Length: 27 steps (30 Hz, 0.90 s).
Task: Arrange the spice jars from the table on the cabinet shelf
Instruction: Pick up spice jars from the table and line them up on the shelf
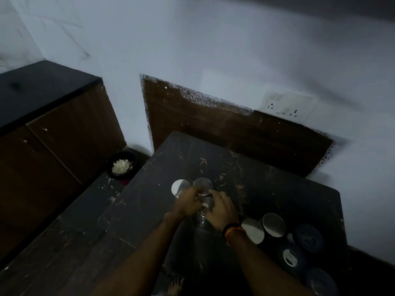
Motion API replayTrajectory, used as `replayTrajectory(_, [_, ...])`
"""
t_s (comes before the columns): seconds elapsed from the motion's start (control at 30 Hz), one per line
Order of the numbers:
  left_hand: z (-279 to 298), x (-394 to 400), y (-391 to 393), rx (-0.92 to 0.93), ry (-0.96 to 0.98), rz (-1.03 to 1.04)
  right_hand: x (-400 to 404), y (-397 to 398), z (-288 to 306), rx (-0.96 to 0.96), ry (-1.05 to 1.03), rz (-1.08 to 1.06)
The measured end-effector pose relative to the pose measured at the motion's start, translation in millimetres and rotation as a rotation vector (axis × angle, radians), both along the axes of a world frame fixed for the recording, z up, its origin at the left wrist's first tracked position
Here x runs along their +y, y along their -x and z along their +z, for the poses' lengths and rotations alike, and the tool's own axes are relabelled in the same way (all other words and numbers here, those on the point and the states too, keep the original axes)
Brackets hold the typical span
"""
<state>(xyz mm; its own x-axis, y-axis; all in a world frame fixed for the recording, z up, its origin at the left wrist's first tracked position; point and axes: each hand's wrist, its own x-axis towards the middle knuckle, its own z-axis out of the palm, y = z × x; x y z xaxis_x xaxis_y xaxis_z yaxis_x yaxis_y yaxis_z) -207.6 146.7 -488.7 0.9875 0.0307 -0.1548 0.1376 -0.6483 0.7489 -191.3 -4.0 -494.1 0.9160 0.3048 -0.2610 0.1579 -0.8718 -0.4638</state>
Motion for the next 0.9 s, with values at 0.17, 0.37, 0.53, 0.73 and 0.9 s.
replayTrajectory(0.17, [-15.0, -4.8, 15.8, 0.048, 0.081, 0.106, 5.4, 14.6, -20.5, 0.023, 0.111, -0.038])
replayTrajectory(0.37, [-14.1, -12.8, 33.5, -0.011, 0.250, 0.195, 9.5, 19.5, -30.7, 0.039, 0.003, -0.142])
replayTrajectory(0.53, [-14.7, -11.1, 36.9, 0.021, 0.417, 0.269, -3.3, 17.0, -24.1, 0.032, -0.158, -0.208])
replayTrajectory(0.73, [-17.5, -14.7, 35.4, 0.119, 0.804, 0.571, -29.8, 2.8, 9.0, 0.266, -0.720, -0.352])
replayTrajectory(0.9, [0.2, -17.1, 32.8, 0.463, 1.375, 0.477, -46.7, -1.6, 48.3, 0.322, -1.030, -0.299])
